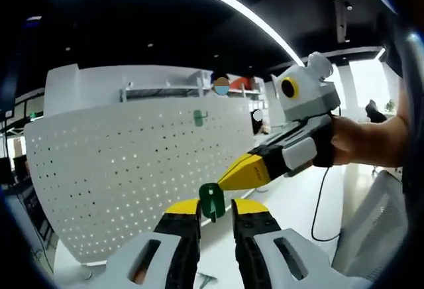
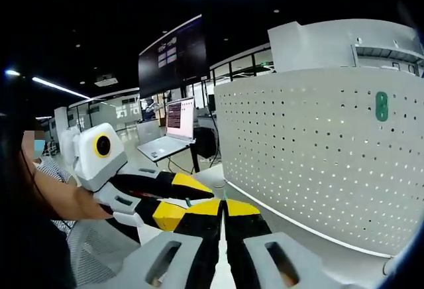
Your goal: Insert the hook assembly into the mounting plate slot until the hook locks in place.
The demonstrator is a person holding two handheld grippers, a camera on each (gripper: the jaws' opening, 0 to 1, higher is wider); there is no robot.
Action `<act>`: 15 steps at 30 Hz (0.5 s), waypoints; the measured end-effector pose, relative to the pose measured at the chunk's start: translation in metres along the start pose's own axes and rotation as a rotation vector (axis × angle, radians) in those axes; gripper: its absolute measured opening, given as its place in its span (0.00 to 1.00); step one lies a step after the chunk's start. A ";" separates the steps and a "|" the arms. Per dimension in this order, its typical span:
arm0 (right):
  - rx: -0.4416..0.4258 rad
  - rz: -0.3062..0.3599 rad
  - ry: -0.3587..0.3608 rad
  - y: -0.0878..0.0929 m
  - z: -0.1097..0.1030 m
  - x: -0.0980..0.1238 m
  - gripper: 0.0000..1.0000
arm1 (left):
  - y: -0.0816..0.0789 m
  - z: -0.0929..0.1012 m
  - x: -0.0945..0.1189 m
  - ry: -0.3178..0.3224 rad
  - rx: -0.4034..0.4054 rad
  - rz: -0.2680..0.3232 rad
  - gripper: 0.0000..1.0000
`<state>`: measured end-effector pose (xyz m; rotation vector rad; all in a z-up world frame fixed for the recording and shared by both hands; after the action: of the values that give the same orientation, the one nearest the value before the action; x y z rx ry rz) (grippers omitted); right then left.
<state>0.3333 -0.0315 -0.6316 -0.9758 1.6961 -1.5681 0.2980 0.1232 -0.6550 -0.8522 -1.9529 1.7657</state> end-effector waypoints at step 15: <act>-0.026 0.001 -0.018 -0.005 -0.005 0.002 0.00 | -0.001 0.001 0.000 0.014 -0.012 0.013 0.12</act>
<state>0.3285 -0.0309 -0.6266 -0.9984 1.7084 -1.5359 0.2974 0.1221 -0.6543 -0.8814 -1.9553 1.7518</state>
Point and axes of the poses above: the point that each gripper's makers call its tool centre point, and the gripper's own axes: x roughly backward along the fingers, z roughly to its right, y roughly out of its underside, the point moved 10 cm from there along x, roughly backward along the fingers, and after that the axes turned 11 degrees about z, right-handed, at the moved point
